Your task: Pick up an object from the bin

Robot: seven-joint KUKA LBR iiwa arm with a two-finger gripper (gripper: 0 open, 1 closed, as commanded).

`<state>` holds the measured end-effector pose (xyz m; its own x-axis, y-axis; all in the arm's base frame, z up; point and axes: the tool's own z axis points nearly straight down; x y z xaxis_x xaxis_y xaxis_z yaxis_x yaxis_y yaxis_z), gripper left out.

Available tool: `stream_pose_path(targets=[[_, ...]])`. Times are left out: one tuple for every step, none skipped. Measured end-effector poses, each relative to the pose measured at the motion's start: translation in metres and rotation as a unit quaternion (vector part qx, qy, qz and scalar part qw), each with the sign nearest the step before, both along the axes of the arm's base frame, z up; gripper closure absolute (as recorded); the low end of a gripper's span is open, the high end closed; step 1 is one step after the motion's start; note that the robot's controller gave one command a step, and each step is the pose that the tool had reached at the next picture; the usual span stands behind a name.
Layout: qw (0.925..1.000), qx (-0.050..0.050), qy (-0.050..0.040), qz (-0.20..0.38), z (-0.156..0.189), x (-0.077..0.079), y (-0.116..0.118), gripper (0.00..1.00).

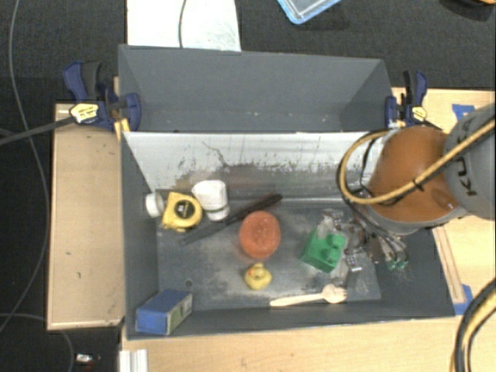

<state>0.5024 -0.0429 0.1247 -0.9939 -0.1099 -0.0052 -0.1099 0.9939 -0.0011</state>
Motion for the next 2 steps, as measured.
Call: stream_pose_path(targets=[[0.9961,-0.002,-0.0038,0.088,-0.004,0.019,-0.006,0.0],[0.98,-0.001,-0.0027,0.199,-0.018,0.044,-0.009,0.0]])
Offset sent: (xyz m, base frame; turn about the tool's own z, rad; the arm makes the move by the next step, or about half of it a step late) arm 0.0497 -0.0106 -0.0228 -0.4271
